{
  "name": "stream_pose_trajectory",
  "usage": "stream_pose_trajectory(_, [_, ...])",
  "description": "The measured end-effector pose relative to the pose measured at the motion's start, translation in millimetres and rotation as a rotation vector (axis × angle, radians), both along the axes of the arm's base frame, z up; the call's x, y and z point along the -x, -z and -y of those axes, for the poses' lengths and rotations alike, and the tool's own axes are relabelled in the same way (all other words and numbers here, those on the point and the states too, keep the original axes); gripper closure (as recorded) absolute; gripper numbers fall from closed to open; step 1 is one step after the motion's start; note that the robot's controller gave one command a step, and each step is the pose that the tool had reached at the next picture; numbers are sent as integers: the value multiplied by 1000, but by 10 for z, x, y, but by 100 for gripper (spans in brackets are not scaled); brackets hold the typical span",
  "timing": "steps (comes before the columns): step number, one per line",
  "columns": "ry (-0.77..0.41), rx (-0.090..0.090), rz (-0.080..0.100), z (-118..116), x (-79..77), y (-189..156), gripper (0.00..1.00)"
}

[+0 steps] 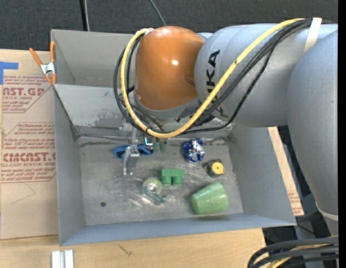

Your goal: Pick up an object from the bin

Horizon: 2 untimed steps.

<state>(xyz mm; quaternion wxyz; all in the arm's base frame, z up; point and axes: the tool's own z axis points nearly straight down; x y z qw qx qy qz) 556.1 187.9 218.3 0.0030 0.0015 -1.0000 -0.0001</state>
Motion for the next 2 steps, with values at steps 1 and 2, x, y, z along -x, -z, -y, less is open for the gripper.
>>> stream_pose_trajectory(1, [-12, -7, 16, 551, -411, 1449, 0])
stream_pose_trajectory(2, [-13, -4, 12, 527, -430, 1416, 0])
